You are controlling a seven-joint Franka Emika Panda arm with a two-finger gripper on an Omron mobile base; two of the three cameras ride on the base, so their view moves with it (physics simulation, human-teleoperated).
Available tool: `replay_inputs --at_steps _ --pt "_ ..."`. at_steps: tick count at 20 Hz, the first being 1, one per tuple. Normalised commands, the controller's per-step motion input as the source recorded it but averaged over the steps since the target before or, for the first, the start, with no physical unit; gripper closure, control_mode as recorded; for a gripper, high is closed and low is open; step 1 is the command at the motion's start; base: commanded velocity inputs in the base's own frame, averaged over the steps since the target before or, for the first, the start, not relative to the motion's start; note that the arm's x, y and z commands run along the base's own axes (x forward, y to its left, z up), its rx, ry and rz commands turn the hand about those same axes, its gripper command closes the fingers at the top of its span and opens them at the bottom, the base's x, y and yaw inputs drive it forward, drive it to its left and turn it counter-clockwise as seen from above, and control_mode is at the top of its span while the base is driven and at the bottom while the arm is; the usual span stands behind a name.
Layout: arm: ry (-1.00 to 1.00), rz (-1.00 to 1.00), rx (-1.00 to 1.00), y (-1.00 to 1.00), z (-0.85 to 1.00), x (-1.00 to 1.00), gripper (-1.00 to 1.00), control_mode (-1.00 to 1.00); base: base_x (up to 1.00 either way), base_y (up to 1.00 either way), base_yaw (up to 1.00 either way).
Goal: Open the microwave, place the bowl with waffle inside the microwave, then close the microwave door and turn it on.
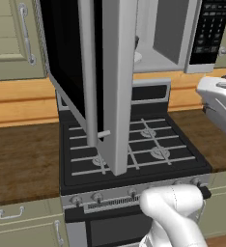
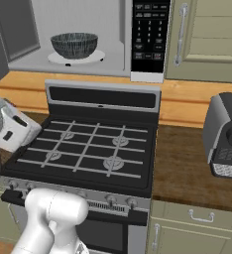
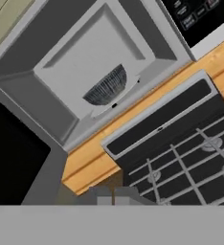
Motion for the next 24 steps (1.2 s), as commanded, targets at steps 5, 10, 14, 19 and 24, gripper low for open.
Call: replay_inputs --at_steps 5,10,14,19,24 --pt "-0.18 0.00 -0.14 0.59 0.00 -0.78 1.00 -1.00 0.00 0.00 0.00" --pt "-0.12 0.00 -0.26 0.54 -0.11 -0.61 1.00 -1.00 0.00 0.00 0.00" --pt "-0.02 0.00 -0.24 0.46 -0.06 -0.28 1.00 -1.00 0.00 0.00 0.00" --pt "-0.06 0.00 -0.18 0.13 0.00 -0.20 1.00 -1.00 0.00 0.00 0.00" --pt "-0.12 0.00 -0.21 0.47 -0.12 -0.30 1.00 -1.00 0.00 0.00 0.00"
